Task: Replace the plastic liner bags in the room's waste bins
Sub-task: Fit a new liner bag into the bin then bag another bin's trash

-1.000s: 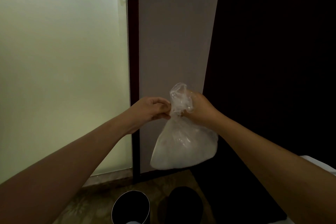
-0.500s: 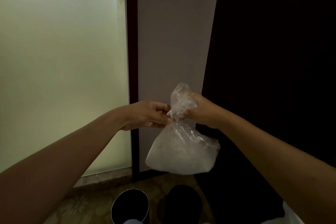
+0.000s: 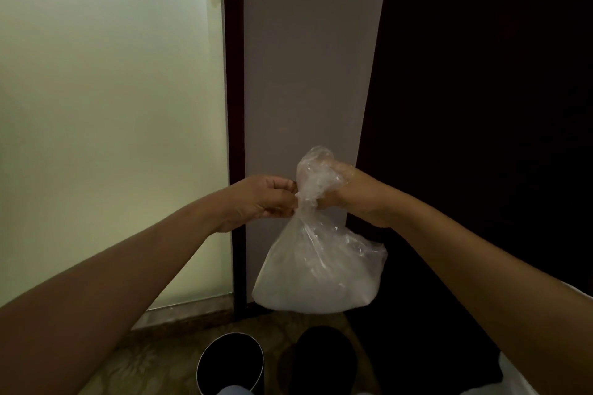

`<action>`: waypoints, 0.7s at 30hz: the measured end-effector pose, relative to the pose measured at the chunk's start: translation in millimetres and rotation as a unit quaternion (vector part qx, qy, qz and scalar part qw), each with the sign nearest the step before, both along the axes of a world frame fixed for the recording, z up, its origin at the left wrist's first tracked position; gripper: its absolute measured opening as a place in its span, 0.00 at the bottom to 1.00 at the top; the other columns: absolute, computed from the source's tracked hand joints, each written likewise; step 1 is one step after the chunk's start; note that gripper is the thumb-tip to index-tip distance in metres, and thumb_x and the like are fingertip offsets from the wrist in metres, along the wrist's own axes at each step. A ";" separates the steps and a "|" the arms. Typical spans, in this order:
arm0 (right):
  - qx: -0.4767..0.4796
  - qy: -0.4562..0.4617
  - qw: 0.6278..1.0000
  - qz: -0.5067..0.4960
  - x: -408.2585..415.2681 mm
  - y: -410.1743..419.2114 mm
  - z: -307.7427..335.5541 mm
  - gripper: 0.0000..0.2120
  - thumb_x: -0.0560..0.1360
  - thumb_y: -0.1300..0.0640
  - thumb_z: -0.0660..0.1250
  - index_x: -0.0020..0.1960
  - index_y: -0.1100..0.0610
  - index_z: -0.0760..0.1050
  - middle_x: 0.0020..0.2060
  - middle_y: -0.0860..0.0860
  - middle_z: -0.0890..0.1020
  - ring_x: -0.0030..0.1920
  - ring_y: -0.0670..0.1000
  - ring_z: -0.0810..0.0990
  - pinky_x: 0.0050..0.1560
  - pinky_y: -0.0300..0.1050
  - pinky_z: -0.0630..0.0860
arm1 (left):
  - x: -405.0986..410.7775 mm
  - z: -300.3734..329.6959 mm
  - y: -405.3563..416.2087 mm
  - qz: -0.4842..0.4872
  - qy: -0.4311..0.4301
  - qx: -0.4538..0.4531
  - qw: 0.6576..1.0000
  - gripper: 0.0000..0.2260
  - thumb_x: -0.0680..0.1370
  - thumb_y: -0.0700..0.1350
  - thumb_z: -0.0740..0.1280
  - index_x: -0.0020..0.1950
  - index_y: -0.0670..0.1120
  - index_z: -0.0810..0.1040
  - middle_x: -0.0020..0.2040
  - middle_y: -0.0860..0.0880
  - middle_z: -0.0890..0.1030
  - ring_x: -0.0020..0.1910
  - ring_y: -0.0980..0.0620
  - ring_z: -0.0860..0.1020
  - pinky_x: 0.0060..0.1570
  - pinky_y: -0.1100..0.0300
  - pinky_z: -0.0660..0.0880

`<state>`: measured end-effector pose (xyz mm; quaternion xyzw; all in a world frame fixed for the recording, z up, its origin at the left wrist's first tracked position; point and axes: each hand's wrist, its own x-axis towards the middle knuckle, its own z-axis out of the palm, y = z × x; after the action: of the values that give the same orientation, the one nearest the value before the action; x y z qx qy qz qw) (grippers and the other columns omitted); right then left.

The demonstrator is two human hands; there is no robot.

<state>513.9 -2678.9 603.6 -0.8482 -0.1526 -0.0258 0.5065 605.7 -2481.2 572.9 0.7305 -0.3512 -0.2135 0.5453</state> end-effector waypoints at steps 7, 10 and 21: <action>0.004 -0.127 0.988 -0.086 -2.6 14.3 -27.7 0.18 0.70 0.63 0.76 0.56 0.49 0.78 0.52 0.47 0.82 0.52 0.43 0.82 0.52 0.39 0.80 | -1.0 -4.8 -2.1 0.067 -0.018 -0.042 0.997 0.10 0.79 0.44 0.66 0.45 0.37 0.79 0.46 0.41 0.77 0.47 0.46 0.75 0.64 0.49 0.77; 0.054 -0.086 0.992 -0.068 -3.8 11.9 -30.2 0.21 0.72 0.59 0.77 0.61 0.46 0.75 0.56 0.45 0.80 0.57 0.43 0.80 0.54 0.38 0.80 | -4.3 -9.9 -6.5 0.118 -0.035 -0.057 0.991 0.11 0.78 0.44 0.66 0.41 0.37 0.78 0.41 0.43 0.77 0.43 0.51 0.75 0.58 0.52 0.78; -0.001 0.082 0.982 -0.169 18.3 26.9 -71.7 0.30 0.68 0.51 0.79 0.66 0.52 0.73 0.58 0.50 0.81 0.58 0.51 0.80 0.61 0.52 0.79 | -17.5 17.4 -19.8 0.225 -0.176 -0.039 0.957 0.10 0.75 0.44 0.66 0.35 0.44 0.80 0.33 0.52 0.80 0.35 0.58 0.76 0.45 0.58 0.75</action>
<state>532.2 -2652.0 531.9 -0.8615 0.0349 -0.0416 0.5049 588.2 -2501.0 590.4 0.7952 -0.2757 0.0606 0.5366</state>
